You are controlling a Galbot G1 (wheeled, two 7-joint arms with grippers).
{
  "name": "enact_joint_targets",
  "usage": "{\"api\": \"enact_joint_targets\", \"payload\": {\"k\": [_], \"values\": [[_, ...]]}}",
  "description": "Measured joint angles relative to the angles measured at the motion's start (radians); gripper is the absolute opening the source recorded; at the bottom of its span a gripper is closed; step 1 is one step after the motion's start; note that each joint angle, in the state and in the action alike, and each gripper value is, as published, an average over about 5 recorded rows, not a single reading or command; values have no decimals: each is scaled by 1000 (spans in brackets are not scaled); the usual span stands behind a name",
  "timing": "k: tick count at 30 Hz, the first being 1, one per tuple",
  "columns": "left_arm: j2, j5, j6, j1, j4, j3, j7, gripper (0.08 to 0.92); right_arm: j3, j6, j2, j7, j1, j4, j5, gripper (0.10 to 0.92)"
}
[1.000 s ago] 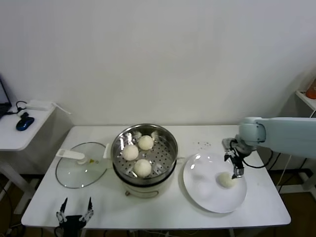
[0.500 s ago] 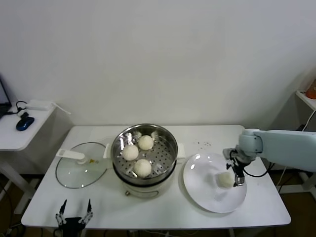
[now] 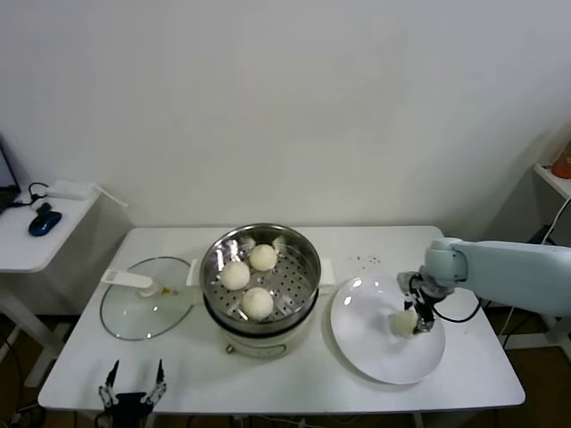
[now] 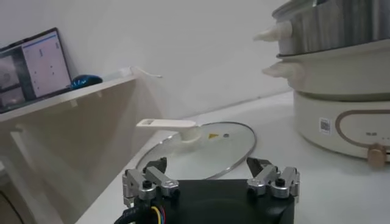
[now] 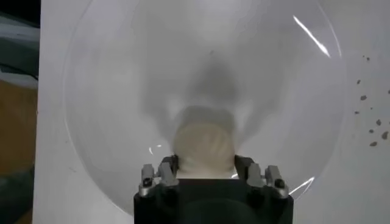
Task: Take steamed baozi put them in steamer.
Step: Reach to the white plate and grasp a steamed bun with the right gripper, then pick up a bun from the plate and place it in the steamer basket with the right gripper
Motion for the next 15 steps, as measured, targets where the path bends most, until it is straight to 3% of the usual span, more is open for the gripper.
{"api": "enact_joint_targets", "payload": {"k": [15], "values": [[7,-1,7,-2,-15,7,5,823,-127,-22,44,-44,284,137,162,585]]}}
